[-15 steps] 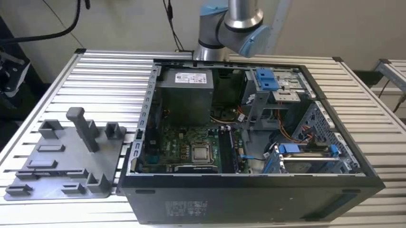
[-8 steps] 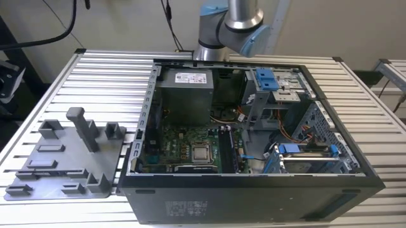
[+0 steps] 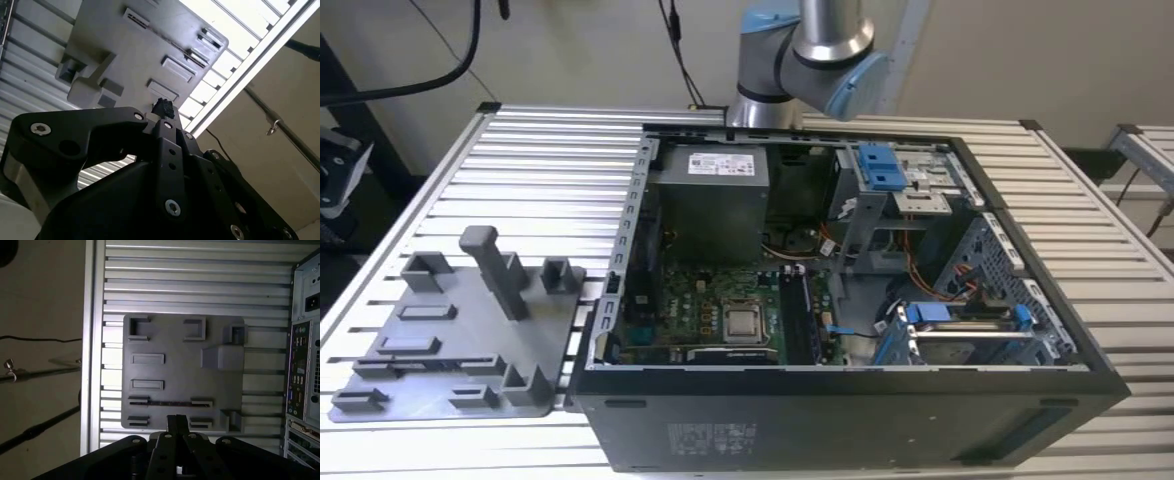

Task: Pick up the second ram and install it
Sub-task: 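Pick up the second ram and move it above second insertion slot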

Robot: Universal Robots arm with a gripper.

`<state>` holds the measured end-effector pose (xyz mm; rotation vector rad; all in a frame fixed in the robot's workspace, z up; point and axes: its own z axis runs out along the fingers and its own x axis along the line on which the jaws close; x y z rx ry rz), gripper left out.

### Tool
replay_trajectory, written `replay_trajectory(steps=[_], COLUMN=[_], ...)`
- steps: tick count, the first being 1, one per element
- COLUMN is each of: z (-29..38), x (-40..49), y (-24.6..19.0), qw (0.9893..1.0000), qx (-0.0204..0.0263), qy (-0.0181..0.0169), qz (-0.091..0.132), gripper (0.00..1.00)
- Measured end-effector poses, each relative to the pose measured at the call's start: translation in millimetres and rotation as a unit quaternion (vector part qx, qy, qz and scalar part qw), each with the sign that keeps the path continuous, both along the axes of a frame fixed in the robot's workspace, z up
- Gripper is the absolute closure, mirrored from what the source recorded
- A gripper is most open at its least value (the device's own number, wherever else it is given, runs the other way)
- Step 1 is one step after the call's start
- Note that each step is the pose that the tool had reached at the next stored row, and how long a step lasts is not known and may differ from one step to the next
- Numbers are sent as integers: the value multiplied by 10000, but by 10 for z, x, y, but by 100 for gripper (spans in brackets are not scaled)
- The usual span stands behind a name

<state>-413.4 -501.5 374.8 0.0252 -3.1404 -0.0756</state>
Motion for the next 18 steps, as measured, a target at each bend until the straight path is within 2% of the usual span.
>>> replay_trajectory(steps=[7, 18], z=[0, 0], x=[0, 0], y=[-1, -1], qw=[10000, 9995], qx=[0, 0], qy=[0, 1], qz=[-19, -328], gripper=[89, 89])
